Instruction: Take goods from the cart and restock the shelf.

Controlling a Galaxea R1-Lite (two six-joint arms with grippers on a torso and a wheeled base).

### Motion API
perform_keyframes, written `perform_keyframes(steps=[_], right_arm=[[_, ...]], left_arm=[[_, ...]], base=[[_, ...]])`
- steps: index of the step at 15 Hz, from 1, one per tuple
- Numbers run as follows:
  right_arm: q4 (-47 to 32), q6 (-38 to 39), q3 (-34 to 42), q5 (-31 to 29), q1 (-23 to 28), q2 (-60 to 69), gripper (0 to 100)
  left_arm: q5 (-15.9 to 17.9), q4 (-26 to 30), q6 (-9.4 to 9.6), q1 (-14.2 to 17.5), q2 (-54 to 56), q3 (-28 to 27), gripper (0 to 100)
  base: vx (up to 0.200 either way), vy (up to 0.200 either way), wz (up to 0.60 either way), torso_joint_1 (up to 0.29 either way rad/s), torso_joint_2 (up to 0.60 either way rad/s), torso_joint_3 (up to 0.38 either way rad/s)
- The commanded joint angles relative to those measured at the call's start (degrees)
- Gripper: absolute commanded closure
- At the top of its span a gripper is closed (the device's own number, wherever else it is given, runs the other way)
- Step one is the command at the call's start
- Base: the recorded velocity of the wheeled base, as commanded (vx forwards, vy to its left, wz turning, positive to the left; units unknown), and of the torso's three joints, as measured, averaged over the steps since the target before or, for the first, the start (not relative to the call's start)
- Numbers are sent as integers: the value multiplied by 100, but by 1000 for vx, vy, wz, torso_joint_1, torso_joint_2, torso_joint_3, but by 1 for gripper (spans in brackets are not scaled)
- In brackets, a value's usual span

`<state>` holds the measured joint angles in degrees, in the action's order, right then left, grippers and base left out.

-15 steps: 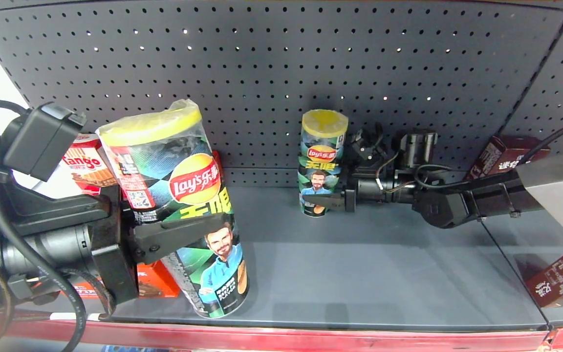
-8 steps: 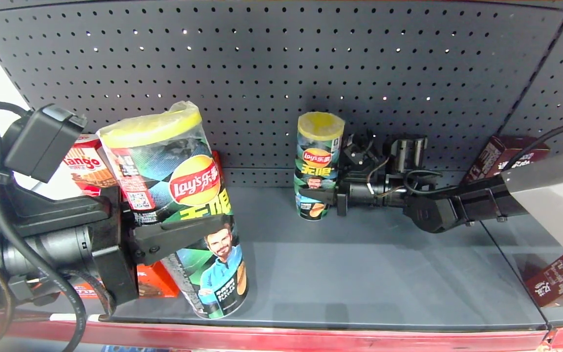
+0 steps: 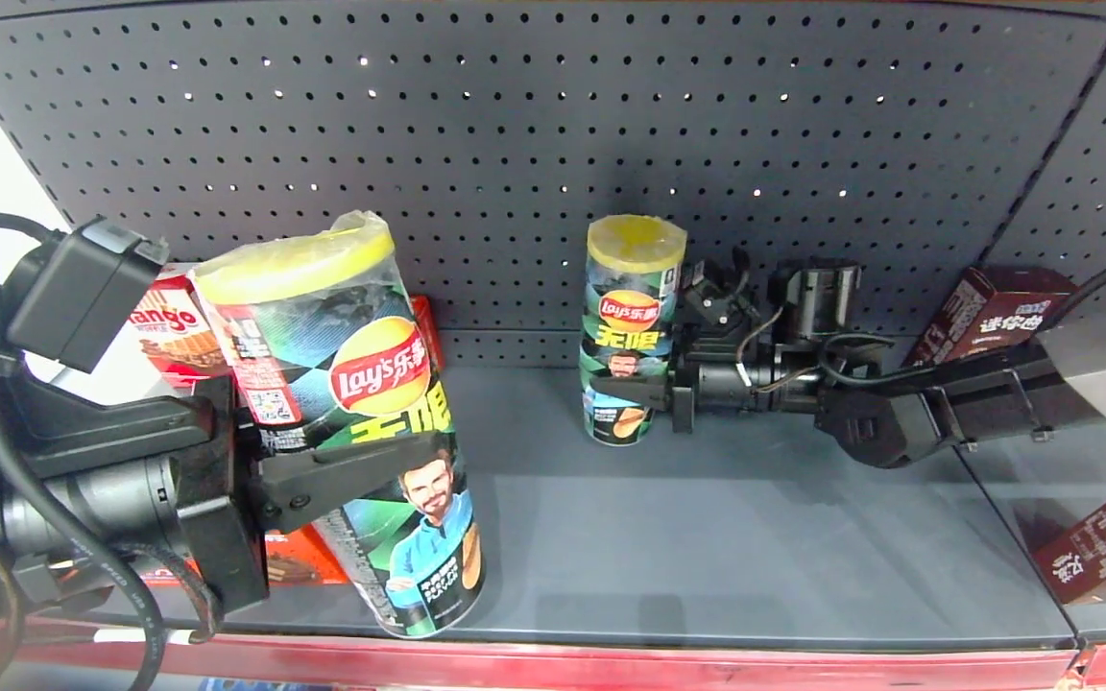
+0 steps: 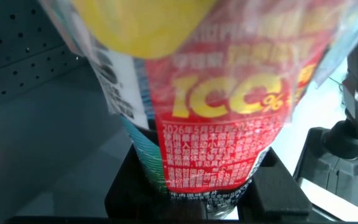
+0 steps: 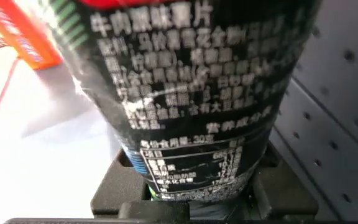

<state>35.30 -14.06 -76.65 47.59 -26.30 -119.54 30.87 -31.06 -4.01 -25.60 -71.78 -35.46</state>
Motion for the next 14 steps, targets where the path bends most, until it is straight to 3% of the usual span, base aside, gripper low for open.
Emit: perform_keyframes(steps=[1,2,3,4,6,7,11,14], right_arm=[[64,-1,766,4,-201,880,100],[108,-1,942,4,-245,994,100],[363,-18,1583,-4,-324,1337,100],[363,-18,1583,-4,-324,1337,100],[1304,-9,2875,-206,-464,1732,100],[1532,-1,3148,-277,-552,1794,100],[2156,-1,4036,-391,-745,1768,100],[2262,-9,4203,-523,-754,1706,100]], left_arm=[[16,4,-21,117,50,31,100],[25,4,-30,161,59,31,100],[25,-5,-38,187,59,22,100],[25,-5,-38,187,59,22,100],[25,4,-38,187,59,31,100],[25,4,-38,196,59,31,100],[25,4,-38,196,59,31,100],[25,4,-38,205,59,31,100]], base=[[0,0,0,0,0,0],[0,0,0,0,0,0],[0,0,0,0,0,0],[0,0,0,0,0,0],[0,0,0,0,0,0],[0,0,0,0,0,0],[0,0,0,0,0,0],[0,0,0,0,0,0]])
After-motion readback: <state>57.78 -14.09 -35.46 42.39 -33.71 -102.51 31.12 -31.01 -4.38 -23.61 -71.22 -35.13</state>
